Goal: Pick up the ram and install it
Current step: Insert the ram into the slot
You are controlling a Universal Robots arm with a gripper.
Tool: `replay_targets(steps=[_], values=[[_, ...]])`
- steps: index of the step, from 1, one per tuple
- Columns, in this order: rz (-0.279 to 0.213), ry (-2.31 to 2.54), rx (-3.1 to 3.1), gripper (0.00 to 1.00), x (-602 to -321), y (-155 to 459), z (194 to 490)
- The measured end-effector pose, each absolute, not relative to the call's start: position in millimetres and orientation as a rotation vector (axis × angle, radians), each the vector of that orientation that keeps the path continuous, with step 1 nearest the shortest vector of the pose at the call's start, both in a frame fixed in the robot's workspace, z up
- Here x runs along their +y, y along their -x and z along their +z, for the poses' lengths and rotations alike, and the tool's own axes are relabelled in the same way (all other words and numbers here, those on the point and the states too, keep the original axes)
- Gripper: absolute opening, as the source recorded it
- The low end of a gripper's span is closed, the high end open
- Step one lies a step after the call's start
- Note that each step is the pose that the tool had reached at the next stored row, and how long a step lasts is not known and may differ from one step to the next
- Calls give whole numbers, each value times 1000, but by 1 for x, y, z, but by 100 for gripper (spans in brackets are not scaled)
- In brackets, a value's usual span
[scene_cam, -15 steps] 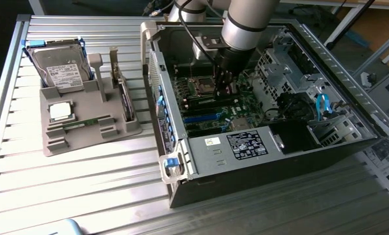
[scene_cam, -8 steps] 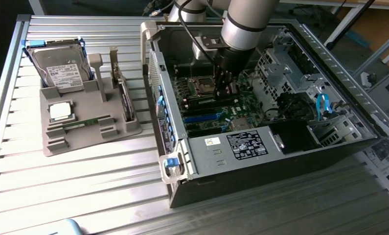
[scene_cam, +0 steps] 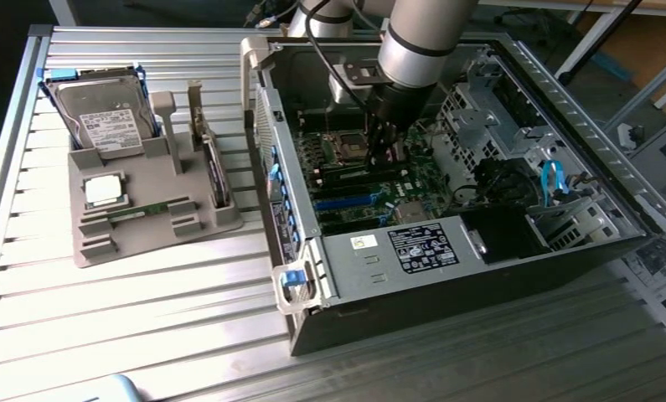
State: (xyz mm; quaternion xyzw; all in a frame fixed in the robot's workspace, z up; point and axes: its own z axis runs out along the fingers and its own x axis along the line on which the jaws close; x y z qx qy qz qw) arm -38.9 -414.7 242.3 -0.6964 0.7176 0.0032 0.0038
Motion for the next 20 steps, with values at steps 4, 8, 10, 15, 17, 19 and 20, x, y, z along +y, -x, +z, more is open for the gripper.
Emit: replay_targets(steps=[4, 8, 10, 15, 17, 19, 20], values=[[10, 2183, 2249, 12, -415, 39, 241], [10, 2183, 2249, 12, -415, 39, 240], [10, 2182, 2249, 12, -415, 39, 239], [10, 2182, 2249, 12, -415, 39, 239], [10, 2182, 2249, 12, -415, 39, 239], [10, 2182, 2249, 12, -415, 39, 239], [10, 2182, 2249, 12, -415, 39, 239]])
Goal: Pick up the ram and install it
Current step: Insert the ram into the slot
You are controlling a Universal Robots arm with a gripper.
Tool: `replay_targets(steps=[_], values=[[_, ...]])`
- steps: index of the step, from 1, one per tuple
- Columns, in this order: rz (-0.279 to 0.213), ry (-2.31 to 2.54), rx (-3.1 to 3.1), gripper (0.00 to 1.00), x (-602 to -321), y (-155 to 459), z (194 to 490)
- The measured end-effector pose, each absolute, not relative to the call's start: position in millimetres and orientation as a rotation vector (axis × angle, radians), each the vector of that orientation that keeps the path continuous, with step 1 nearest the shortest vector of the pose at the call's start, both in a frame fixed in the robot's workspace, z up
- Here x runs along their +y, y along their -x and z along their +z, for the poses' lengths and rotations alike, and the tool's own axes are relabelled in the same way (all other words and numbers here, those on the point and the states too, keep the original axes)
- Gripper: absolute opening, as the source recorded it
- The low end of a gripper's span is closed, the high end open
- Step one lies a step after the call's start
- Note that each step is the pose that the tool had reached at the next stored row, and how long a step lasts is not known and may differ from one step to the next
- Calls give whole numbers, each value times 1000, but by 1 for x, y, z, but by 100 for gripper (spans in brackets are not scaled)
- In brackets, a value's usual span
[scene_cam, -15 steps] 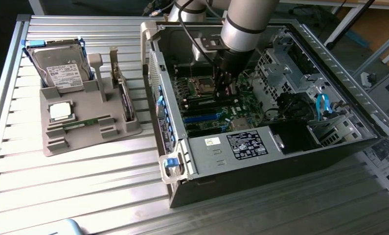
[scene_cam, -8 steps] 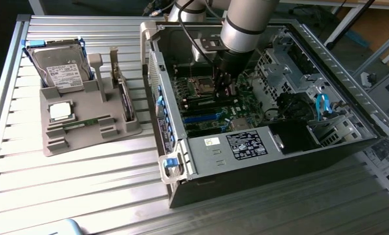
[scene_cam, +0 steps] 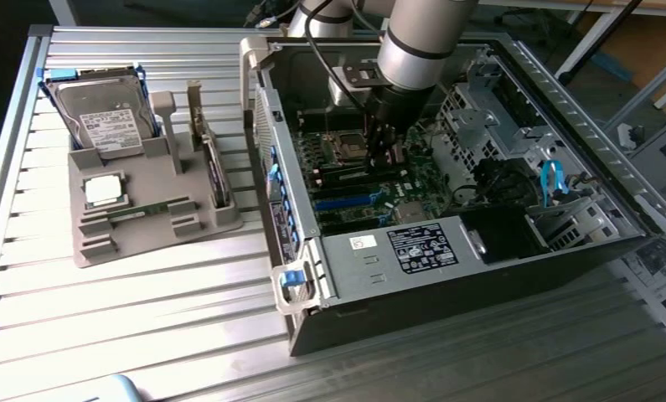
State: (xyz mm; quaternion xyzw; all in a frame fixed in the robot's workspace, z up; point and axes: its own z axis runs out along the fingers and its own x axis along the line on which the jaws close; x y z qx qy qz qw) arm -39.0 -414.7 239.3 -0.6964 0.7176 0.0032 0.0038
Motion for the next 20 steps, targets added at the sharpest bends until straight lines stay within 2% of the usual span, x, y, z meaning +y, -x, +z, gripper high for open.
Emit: replay_targets(steps=[20], values=[[10, 2189, 2243, 12, -414, 39, 238]])
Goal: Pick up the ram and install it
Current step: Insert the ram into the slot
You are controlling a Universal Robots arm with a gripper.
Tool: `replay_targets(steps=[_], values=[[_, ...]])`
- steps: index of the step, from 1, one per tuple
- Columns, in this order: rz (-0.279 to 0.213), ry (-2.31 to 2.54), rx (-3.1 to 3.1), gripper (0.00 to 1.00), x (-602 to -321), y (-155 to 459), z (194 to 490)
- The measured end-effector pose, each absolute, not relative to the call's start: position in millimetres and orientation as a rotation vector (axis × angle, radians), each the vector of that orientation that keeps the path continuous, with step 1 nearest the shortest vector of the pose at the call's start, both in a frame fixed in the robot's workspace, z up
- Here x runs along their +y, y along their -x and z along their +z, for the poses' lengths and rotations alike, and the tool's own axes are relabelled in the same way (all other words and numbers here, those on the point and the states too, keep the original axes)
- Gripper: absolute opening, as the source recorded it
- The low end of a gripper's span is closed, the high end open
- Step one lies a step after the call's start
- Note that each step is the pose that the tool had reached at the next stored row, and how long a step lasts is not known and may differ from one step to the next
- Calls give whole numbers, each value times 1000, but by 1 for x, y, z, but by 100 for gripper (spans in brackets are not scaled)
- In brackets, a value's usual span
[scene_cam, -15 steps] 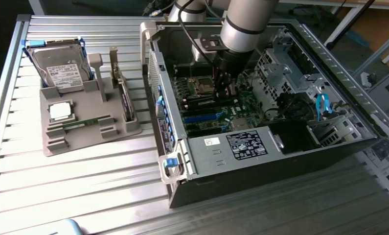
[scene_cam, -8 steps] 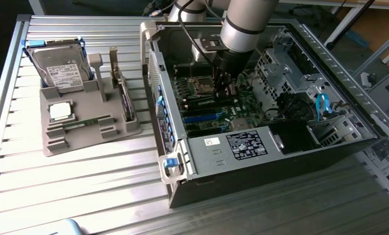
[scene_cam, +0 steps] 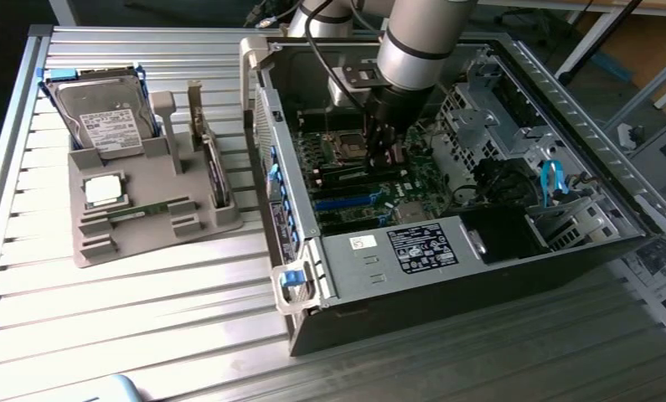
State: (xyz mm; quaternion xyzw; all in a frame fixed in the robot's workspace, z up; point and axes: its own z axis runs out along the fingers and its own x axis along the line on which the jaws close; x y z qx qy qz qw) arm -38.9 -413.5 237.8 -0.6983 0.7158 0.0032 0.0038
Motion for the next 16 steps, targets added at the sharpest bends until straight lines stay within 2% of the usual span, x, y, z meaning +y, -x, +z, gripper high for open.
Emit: replay_targets(steps=[16], values=[[10, 2188, 2243, 12, -414, 39, 236]])
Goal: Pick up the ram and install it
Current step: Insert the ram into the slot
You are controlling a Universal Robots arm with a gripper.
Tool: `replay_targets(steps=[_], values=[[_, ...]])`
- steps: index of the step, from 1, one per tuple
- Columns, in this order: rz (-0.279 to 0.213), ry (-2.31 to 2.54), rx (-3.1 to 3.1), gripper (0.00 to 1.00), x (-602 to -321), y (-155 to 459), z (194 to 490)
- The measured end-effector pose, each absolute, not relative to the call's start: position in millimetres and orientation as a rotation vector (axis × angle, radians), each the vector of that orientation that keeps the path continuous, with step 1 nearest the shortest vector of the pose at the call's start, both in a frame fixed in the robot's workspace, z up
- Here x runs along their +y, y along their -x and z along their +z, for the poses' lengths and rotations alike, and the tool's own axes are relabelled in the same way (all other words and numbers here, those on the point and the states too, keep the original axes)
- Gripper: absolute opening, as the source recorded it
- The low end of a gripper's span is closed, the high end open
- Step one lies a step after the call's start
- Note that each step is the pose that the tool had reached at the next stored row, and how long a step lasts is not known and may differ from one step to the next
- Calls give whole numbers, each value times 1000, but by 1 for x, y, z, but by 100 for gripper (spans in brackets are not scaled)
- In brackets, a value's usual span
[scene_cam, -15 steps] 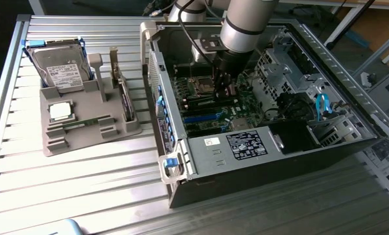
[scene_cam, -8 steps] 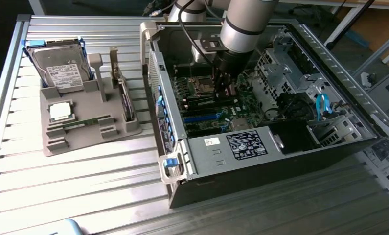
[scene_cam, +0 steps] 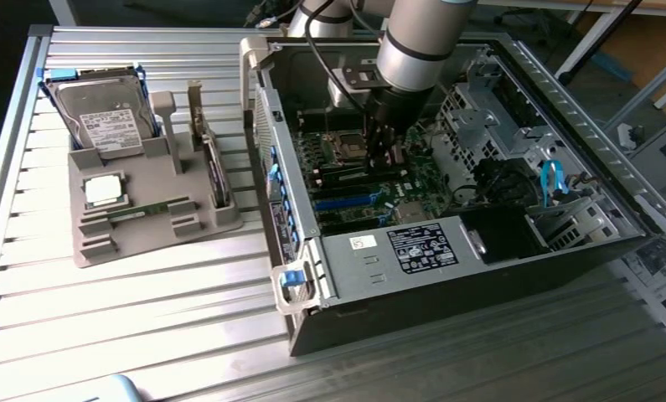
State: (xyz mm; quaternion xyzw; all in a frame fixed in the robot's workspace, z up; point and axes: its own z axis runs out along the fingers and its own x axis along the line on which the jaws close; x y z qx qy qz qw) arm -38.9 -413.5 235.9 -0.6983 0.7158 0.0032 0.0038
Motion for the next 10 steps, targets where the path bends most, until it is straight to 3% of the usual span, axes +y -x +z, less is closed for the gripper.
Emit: replay_targets(steps=[10], values=[[14, 2190, 2245, 12, -413, 39, 236]])
